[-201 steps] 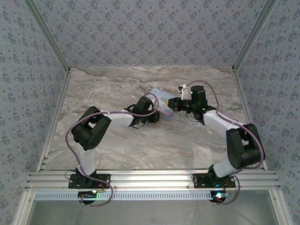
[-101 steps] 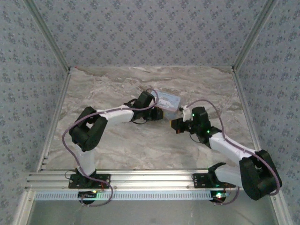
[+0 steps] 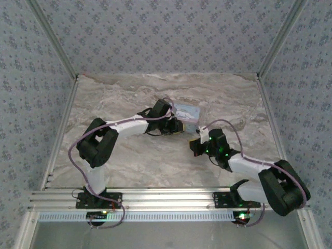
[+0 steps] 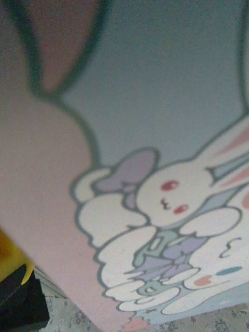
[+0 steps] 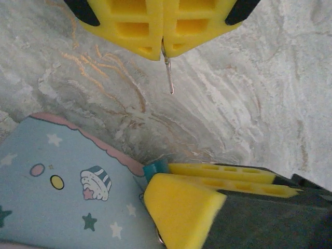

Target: Unlock the padlock with the key

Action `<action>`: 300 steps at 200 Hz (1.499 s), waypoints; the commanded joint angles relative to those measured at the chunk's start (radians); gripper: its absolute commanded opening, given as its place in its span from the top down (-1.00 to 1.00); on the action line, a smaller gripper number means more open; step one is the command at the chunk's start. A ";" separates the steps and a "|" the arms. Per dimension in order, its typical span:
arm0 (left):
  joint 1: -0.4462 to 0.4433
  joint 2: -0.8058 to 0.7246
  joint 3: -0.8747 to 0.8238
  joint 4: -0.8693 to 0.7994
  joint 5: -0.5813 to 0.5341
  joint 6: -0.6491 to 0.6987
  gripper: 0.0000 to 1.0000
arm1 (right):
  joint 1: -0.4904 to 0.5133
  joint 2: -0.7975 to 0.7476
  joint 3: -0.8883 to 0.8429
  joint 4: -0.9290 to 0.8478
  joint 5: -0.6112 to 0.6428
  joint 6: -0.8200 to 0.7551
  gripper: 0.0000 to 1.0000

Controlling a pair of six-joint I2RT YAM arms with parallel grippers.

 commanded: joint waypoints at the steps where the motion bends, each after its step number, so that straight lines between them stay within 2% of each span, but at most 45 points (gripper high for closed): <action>1: 0.002 -0.045 0.025 0.024 0.052 -0.028 0.65 | 0.006 0.035 -0.001 0.096 0.036 -0.045 0.97; 96: 0.003 -0.048 0.022 0.020 0.069 -0.034 0.65 | -0.047 0.135 0.034 0.204 -0.015 -0.079 0.97; 191: 0.002 -0.049 0.016 0.020 0.065 -0.032 0.65 | -0.052 0.202 0.083 0.239 -0.092 -0.080 0.97; 300: 0.002 -0.052 0.019 0.019 0.069 -0.037 0.66 | -0.054 0.224 0.083 0.298 -0.070 -0.064 0.97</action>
